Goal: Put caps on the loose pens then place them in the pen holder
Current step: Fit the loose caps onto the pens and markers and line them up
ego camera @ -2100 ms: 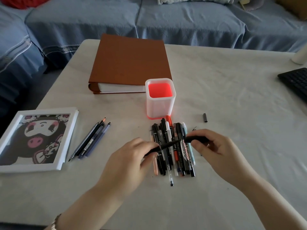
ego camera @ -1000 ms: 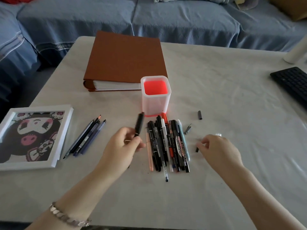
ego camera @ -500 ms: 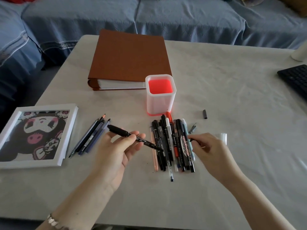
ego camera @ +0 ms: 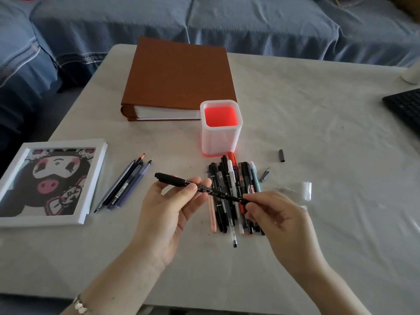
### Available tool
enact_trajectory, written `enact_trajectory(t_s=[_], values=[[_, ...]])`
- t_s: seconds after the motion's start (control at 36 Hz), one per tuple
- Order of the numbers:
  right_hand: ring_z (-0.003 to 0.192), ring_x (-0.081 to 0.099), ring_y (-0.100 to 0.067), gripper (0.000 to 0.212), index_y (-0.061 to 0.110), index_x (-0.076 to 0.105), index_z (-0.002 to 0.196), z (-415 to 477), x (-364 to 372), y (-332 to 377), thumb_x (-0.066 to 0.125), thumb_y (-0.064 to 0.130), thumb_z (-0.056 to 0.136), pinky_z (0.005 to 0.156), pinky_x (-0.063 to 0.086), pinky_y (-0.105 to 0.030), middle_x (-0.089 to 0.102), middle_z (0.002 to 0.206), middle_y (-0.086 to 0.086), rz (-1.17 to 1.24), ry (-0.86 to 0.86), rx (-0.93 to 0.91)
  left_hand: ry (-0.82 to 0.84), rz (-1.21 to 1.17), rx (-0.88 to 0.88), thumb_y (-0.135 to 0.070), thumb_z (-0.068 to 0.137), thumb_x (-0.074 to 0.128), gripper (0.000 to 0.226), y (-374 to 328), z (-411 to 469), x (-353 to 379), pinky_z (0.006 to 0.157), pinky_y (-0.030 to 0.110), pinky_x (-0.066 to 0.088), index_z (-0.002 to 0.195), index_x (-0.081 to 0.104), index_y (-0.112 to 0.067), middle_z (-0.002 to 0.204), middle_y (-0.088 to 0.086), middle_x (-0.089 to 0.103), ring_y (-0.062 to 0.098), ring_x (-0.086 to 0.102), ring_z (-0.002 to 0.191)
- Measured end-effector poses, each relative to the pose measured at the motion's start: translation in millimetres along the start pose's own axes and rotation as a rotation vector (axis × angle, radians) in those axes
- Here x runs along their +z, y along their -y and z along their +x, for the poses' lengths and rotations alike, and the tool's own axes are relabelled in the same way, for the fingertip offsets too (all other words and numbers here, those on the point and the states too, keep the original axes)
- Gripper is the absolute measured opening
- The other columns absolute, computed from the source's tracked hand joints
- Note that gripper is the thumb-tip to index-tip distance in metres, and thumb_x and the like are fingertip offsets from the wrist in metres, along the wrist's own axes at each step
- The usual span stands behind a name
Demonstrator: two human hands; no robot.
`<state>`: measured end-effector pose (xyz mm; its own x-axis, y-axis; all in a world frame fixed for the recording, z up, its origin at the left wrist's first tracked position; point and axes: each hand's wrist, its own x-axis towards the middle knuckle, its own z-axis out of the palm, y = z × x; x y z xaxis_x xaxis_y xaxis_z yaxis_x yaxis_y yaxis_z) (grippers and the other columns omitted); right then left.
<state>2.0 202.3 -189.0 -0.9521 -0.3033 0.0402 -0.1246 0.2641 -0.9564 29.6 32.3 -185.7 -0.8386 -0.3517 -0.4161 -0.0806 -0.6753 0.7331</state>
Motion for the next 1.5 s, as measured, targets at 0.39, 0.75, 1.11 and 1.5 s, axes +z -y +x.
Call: enact_trajectory(t_s=[0.39,0.75,1.11,1.5], values=[[0.066,0.061,-0.003,0.028,0.028,0.067,0.083,1.6,-5.2,5.9,0.06,0.001,0.083,0.063,0.045,-0.007,0.065,0.074,0.008,0.039,-0.01,-0.045,0.035,0.017,0.03,0.004,0.07,0.057,0.033,-1.4,-7.3,0.4,0.058,0.019,0.055,0.102,0.052,-0.001,0.074,0.007,0.071,0.026,0.069,0.088],[0.059,0.06,0.002,0.028,0.034,0.066,0.08,2.2,-13.4,3.5,0.063,0.006,0.082,0.059,0.042,-0.002,0.063,0.062,0.021,-0.06,0.034,-0.073,0.074,0.404,0.039,-0.009,0.046,0.071,0.028,-7.0,-11.2,-0.8,0.043,0.021,0.048,0.063,0.051,-0.014,0.078,0.013,0.074,0.028,0.071,0.075],[0.054,0.057,-0.002,0.037,0.038,0.065,0.074,9.5,-17.9,-5.1,0.059,0.004,0.084,0.056,0.044,-0.008,0.064,0.058,0.013,-0.14,0.209,0.035,0.111,0.441,0.086,0.014,0.053,0.068,0.02,2.6,-13.7,-9.0,0.052,0.025,0.054,0.06,0.056,-0.001,0.069,0.017,0.072,0.034,0.069,0.063],[0.069,0.047,-0.017,0.017,0.01,0.067,0.081,28.5,-5.0,-27.3,0.055,0.019,0.089,0.067,0.035,-0.009,0.06,0.066,0.0,-0.601,0.082,-0.006,-0.188,1.644,0.637,-0.008,0.078,0.068,0.026,-15.7,45.0,-70.0,0.074,0.038,0.047,0.102,0.062,0.0,0.099,0.016,0.067,0.033,0.063,0.09]])
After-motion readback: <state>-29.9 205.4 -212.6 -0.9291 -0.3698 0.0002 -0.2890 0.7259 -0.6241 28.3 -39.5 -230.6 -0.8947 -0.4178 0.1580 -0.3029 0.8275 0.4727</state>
